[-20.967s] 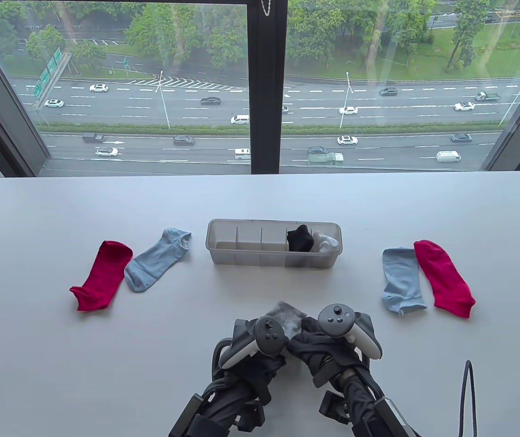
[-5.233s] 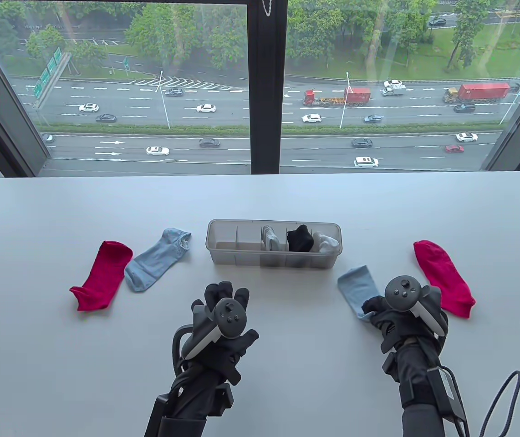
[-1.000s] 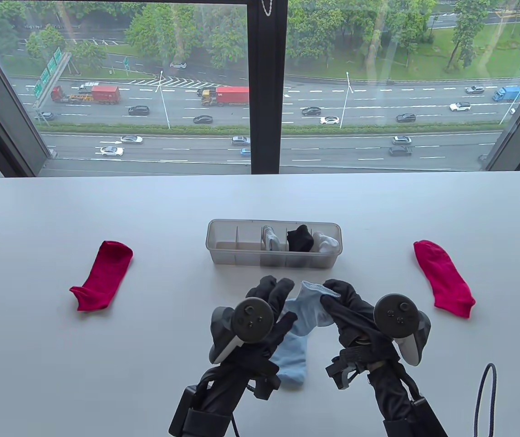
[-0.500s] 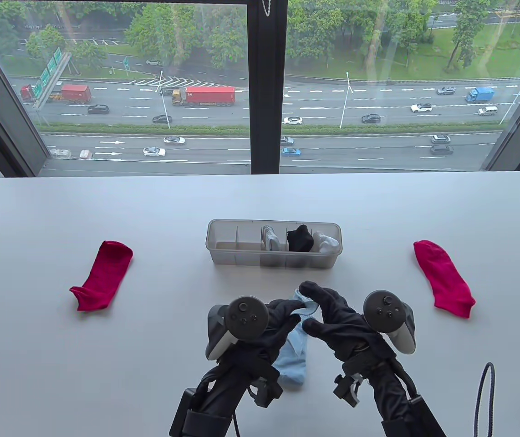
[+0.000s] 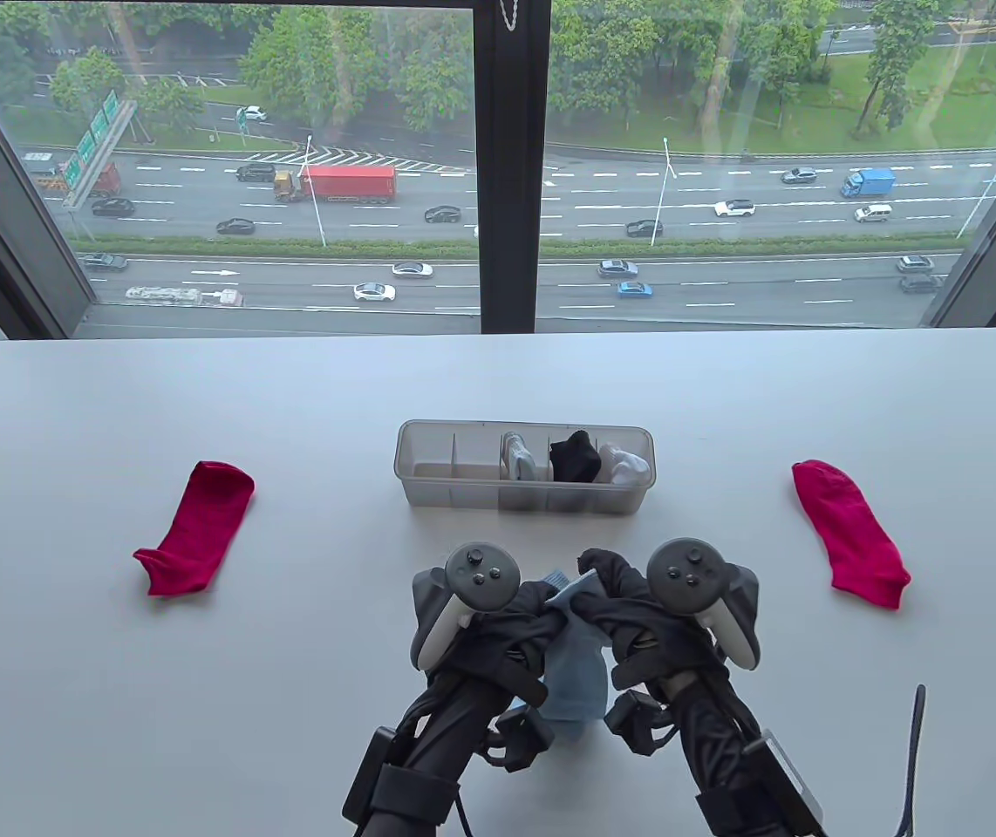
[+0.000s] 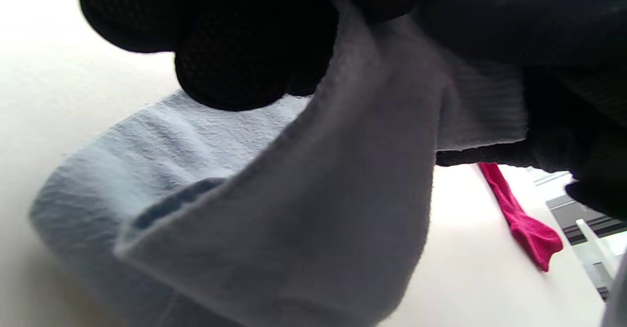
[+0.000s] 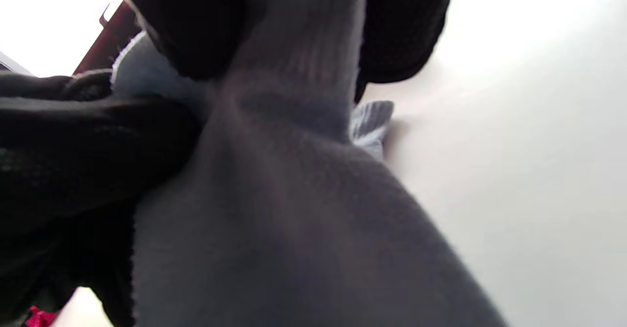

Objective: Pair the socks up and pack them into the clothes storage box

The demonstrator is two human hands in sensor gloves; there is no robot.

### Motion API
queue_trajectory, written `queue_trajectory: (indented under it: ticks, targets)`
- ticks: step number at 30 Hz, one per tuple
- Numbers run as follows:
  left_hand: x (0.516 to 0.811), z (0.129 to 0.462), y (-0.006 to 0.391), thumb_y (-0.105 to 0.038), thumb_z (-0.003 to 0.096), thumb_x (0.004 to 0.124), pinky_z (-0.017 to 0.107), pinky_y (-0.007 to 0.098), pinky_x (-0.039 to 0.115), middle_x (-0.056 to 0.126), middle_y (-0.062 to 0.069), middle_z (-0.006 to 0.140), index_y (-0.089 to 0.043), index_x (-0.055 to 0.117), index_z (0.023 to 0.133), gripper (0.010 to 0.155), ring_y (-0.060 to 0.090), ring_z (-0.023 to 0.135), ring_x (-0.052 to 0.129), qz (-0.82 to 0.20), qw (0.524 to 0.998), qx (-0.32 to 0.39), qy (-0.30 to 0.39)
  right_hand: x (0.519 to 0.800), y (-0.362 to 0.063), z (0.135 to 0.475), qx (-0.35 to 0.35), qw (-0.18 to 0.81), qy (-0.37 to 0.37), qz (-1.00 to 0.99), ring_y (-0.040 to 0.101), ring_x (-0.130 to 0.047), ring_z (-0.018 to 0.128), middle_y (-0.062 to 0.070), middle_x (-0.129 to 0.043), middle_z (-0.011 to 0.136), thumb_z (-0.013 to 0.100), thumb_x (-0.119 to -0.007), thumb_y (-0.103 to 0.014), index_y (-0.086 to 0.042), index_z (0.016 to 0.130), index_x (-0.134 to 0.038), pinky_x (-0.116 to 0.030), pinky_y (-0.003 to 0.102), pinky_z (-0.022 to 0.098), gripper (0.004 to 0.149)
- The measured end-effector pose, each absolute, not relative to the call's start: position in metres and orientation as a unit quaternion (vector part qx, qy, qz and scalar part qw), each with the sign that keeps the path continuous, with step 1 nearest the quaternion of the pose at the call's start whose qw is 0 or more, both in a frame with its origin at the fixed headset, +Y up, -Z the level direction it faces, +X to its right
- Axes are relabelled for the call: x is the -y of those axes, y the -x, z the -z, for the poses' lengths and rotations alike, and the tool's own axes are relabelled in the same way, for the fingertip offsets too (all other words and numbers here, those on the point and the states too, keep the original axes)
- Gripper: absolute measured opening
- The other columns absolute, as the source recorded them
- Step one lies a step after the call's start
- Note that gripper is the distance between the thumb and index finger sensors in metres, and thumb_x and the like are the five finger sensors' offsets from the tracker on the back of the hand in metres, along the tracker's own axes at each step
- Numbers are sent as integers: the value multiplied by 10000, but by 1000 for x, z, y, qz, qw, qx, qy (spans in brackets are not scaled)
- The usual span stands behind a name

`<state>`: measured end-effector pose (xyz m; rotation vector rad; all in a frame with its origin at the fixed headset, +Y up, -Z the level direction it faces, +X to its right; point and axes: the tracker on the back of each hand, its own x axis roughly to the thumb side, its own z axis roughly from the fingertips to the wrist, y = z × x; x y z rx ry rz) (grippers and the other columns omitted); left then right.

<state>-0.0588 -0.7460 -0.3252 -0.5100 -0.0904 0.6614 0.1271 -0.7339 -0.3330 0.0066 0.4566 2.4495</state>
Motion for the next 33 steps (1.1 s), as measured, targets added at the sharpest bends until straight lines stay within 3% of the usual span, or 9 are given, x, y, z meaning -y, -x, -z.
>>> queue_trajectory:
  ticks: [5,11,14,16,18,19,21,23,33]
  targets:
    - [771,324,57,-310,541,693,382,506,835,964,80,599,-113,710,907,416,264,399,995,-242,929,15,281,768,-93,352,-230,150,15,-961,117,-904,533,34,-832,735,500,-801,-369,-68,1083,-428,-820,368,498,754]
    - [751,317,64,-333,521,734,423,551,798,951,135,670,-103,707,922,462,340,459,983,-218,948,-3,231,771,-87,342,-182,90,1,-979,85,-863,495,4,-799,691,531,-757,-378,-247,959,-622,-807,355,481,467]
    - [735,317,81,-413,494,752,603,598,686,752,190,966,-156,527,1073,672,379,712,861,-258,953,9,159,765,-98,334,-169,160,-34,-972,111,-896,521,3,-819,706,522,-763,-370,-267,946,-634,-818,372,491,455]
    - [736,319,86,-459,492,739,749,670,474,448,171,1163,-226,400,1122,752,440,1030,546,-315,923,52,216,752,-102,325,-147,236,-58,-959,135,-909,520,20,-833,699,513,-778,-356,-262,941,-648,-820,392,487,457]
    - [737,319,89,-466,512,697,770,691,365,285,170,1198,-265,344,1130,739,464,1104,315,-374,886,71,265,737,-105,316,-120,286,-77,-948,151,-917,523,29,-842,694,508,-790,-345,-257,937,-661,-820,409,491,456]
    - [735,318,90,-428,534,676,775,686,348,296,172,1197,-266,441,1115,647,457,1107,299,-422,862,77,268,729,-106,311,-114,303,-90,-942,153,-919,532,27,-841,699,508,-790,-345,-263,939,-656,-820,413,500,458]
    - [728,317,91,-327,541,672,725,661,554,714,207,1062,-145,742,958,460,473,981,681,-477,847,59,227,721,-110,306,-94,319,-96,-938,161,-922,556,26,-835,715,509,-792,-338,-270,951,-628,-819,425,523,477]
    - [719,316,92,-323,541,673,644,636,681,893,212,907,-132,796,909,432,452,821,874,-488,849,59,192,714,-117,304,-49,350,-90,-931,168,-936,571,40,-843,730,491,-814,-331,-221,1022,-525,-826,432,533,614]
    - [698,312,104,-288,548,639,628,623,705,980,164,812,-207,703,985,449,402,756,952,-524,843,75,96,664,-160,287,78,415,-138,-896,234,-956,613,75,-866,767,468,-857,-281,-262,858,-755,-821,472,544,403]
